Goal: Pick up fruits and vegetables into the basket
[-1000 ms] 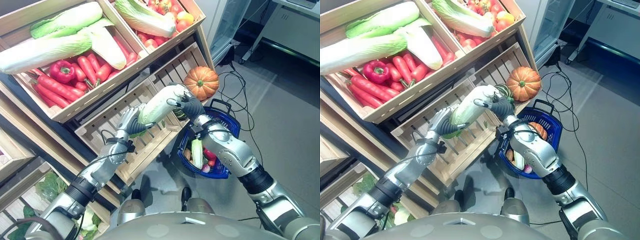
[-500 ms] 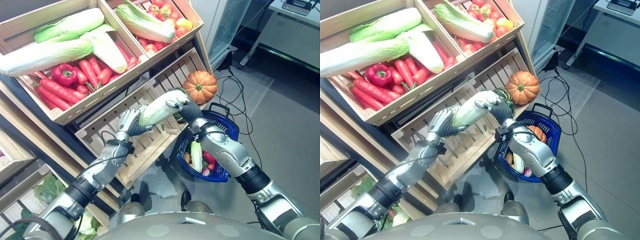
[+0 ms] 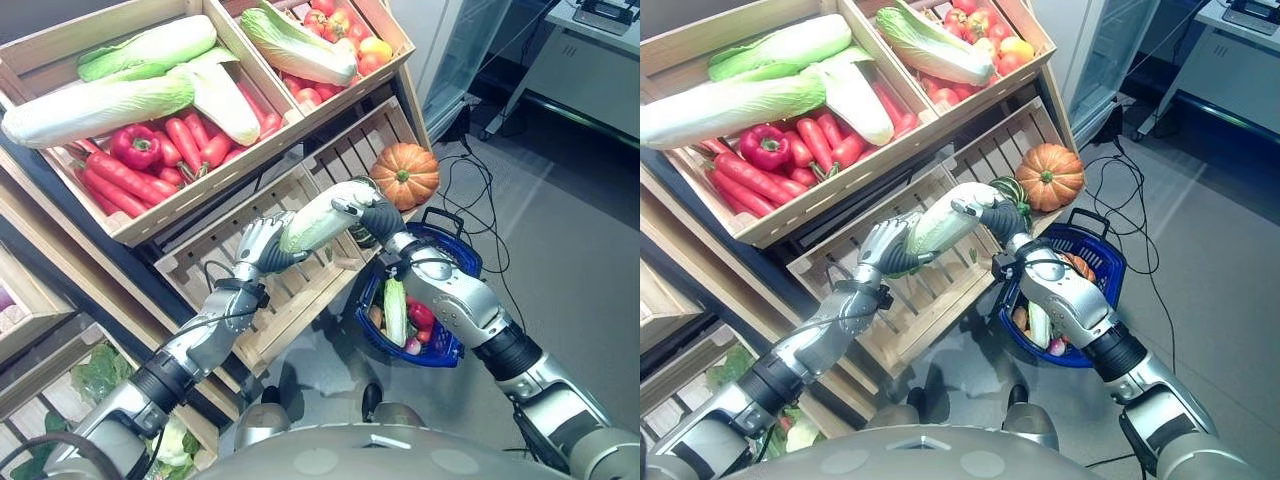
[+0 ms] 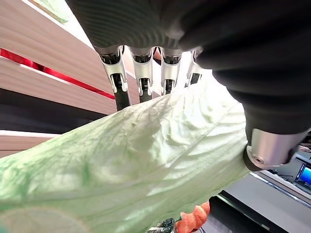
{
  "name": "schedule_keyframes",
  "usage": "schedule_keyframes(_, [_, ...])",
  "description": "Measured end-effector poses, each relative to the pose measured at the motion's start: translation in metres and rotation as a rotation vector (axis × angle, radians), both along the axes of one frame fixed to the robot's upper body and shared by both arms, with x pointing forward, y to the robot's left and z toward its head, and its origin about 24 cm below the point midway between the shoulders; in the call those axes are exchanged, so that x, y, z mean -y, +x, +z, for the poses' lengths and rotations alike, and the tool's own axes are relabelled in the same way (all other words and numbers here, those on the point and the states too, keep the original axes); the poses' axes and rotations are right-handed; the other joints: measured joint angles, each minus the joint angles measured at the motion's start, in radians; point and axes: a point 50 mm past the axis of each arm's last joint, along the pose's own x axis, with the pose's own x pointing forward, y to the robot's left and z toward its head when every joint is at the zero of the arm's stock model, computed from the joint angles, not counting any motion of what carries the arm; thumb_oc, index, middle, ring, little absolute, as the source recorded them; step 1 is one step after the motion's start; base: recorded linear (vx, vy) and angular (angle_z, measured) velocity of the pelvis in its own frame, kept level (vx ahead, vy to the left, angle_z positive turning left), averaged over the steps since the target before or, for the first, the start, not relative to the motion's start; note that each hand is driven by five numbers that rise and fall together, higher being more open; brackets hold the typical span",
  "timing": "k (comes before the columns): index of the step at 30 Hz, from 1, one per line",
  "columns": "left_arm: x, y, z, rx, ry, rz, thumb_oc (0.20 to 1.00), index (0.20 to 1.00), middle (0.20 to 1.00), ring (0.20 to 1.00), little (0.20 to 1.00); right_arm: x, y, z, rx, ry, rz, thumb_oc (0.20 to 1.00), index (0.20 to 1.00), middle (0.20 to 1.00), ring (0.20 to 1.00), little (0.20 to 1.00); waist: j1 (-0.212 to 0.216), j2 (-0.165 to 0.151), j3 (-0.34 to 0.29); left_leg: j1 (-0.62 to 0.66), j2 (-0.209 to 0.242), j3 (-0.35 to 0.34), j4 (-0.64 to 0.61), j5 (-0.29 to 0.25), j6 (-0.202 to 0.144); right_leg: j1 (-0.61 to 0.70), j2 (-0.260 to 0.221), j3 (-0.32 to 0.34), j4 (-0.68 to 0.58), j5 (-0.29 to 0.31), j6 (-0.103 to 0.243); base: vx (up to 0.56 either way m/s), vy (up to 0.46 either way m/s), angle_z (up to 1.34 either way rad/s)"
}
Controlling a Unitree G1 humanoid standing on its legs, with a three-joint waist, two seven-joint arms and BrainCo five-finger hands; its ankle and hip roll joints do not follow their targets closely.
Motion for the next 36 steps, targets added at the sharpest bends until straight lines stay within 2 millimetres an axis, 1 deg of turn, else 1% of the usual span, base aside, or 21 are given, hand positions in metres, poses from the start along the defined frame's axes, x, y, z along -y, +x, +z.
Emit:
schedule_keyframes(2, [0.0,0.0,0.0,-0.002,0.001,0.0,0.464,0.464,0.464,0.464,0.464,0.0,0.0,0.0,-0.002,-0.001,-0.001,0.2,0.2,0.2,0.2,0.2,0.0,0.0,0.0,0.0,0.0,0.0,0.0,0.0,0.0,0.0,0.0,0.0,0.0,0.0,0.0,0.0,0.0,0.0])
schedule_keyframes(3, [0.0,0.0,0.0,-0.003,0.002,0.0,1.0,1.0,1.0,1.0,1.0,0.0,0.0,-0.001,-0.003,-0.001,-0.001,0.2,0.2,0.2,0.2,0.2,0.0,0.0,0.0,0.0,0.0,0.0,0.0,0.0,0.0,0.0,0.0,0.0,0.0,0.0,0.0,0.0,0.0,0.0])
schedule_keyframes(6, [0.003,0.0,-0.003,-0.04,0.006,-0.01,1.0,1.0,1.0,1.0,1.0,-0.002,-0.001,-0.009,-0.034,-0.026,0.02,0.2,0.2,0.2,0.2,0.2,-0.001,0.0,-0.008,0.0,0.0,0.0,0.0,0.0,0.0,0.0,0.0,0.0,0.0,0.0,0.0,0.0,0.0,0.0])
schedule_keyframes(7, [0.009,-0.001,-0.004,-0.053,0.006,-0.035,1.0,1.0,1.0,1.0,1.0,-0.006,-0.004,-0.013,-0.049,-0.037,0.049,0.2,0.2,0.2,0.2,0.2,-0.001,0.0,-0.015,0.0,0.0,0.0,-0.001,0.0,0.0,0.0,0.0,0.0,0.0,0.0,0.0,0.0,0.0,0.0])
schedule_keyframes(8, [0.012,-0.001,-0.007,-0.087,-0.016,-0.042,1.0,1.0,1.0,1.0,1.0,-0.006,-0.005,-0.016,-0.059,-0.054,0.052,0.2,0.2,0.2,0.2,0.2,0.0,0.001,-0.021,0.0,0.0,0.0,-0.002,0.0,0.0,0.0,0.0,0.0,0.0,0.0,0.0,0.0,0.0,0.0])
schedule_keyframes(15, [0.015,-0.001,-0.015,-0.234,-0.177,-0.028,1.0,1.0,1.0,1.0,1.0,-0.001,-0.005,-0.018,-0.049,-0.109,0.061,0.2,0.2,0.2,0.2,0.2,-0.001,0.001,-0.022,0.0,0.0,0.0,-0.001,0.0,0.0,0.0,0.0,0.0,0.0,0.0,0.0,0.0,0.0,0.0])
schedule_keyframes(18, [0.012,-0.003,-0.02,-0.285,-0.265,0.003,1.0,1.0,1.0,1.0,1.0,0.002,-0.007,-0.016,-0.033,-0.117,0.062,0.2,0.2,0.2,0.2,0.2,-0.001,0.001,-0.022,0.0,0.0,0.001,-0.002,0.0,0.0,-0.001,0.0,0.001,-0.001,0.0,0.0,0.0,0.0,0.0])
schedule_keyframes(20, [0.007,-0.006,-0.025,-0.321,-0.336,0.04,1.0,1.0,1.0,1.0,1.0,0.008,-0.008,-0.01,-0.014,-0.095,0.052,0.2,0.2,0.2,0.2,0.2,-0.001,0.002,-0.022,0.0,0.001,0.001,-0.006,0.0,0.0,-0.001,0.0,0.001,-0.003,0.0,0.0,0.02,-0.014,0.0])
schedule_keyframes(23, [-0.008,-0.012,-0.036,-0.365,-0.403,0.125,1.0,1.0,1.0,1.0,1.0,0.019,-0.01,-0.003,0.014,-0.081,0.026,0.2,0.2,0.2,0.2,0.2,-0.001,0.002,-0.022,0.001,0.001,0.001,-0.013,0.002,0.001,0.0,0.001,0.0,-0.008,0.0,0.0,0.01,-0.008,0.0])
schedule_keyframes(24, [-0.02,-0.019,-0.047,-0.405,-0.431,0.191,1.0,1.0,1.0,1.0,1.0,0.03,-0.01,0.001,0.031,-0.077,-0.009,0.2,0.2,0.2,0.2,0.2,-0.001,0.003,-0.022,0.001,0.001,0.001,-0.015,0.002,0.001,0.0,0.001,-0.001,-0.012,0.0,0.0,0.0,0.0,0.0])
schedule_keyframes(27, [-0.04,-0.035,-0.065,-0.467,-0.489,0.301,1.0,1.0,1.0,1.0,1.0,0.056,-0.01,0.003,0.051,-0.11,-0.098,0.2,0.2,0.2,0.2,0.2,0.0,0.004,-0.021,0.002,0.001,0.0,-0.019,0.002,0.001,0.009,0.002,-0.007,-0.023,0.001,0.002,0.01,-0.027,0.05])
schedule_keyframes(28, [-0.05,-0.044,-0.074,-0.492,-0.515,0.365,1.0,1.0,1.0,1.0,1.0,0.069,-0.011,0.002,0.048,-0.117,-0.146,0.2,0.2,0.2,0.2,0.2,0.0,0.004,-0.021,0.008,0.001,-0.001,-0.024,0.002,0.001,0.019,0.002,-0.013,-0.035,0.002,0.004,0.01,-0.043,0.07])
schedule_keyframes(29, [-0.054,-0.048,-0.079,-0.504,-0.524,0.391,1.0,1.0,1.0,1.0,1.0,0.075,-0.011,0.002,0.051,-0.129,-0.166,0.2,0.2,0.2,0.2,0.2,0.0,0.004,-0.021,0.01,0.001,0.0,-0.026,0.002,0.001,0.019,0.002,-0.013,-0.035,0.002,0.004,0.01,-0.057,0.04])
schedule_keyframes(30, [-0.064,-0.058,-0.088,-0.538,-0.539,0.45,1.0,1.0,1.0,1.0,1.0,0.088,-0.012,0.004,0.06,-0.145,-0.215,0.2,0.2,0.2,0.2,0.2,0.0,0.007,-0.019,0.011,0.001,0.0,-0.032,0.003,0.001,0.019,0.003,-0.013,-0.038,0.002,0.004,0.0,-0.033,0.0])
schedule_keyframes(36, [-0.075,-0.072,-0.098,-0.583,-0.6,0.514,1.0,1.0,1.0,1.0,1.0,0.117,-0.017,0.01,0.108,-0.172,-0.319,0.2,0.2,0.2,0.2,0.2,-0.002,0.009,-0.014,0.01,0.001,0.001,-0.041,0.003,0.001,0.023,0.004,-0.016,-0.053,0.004,0.007,-0.01,-0.033,0.0])
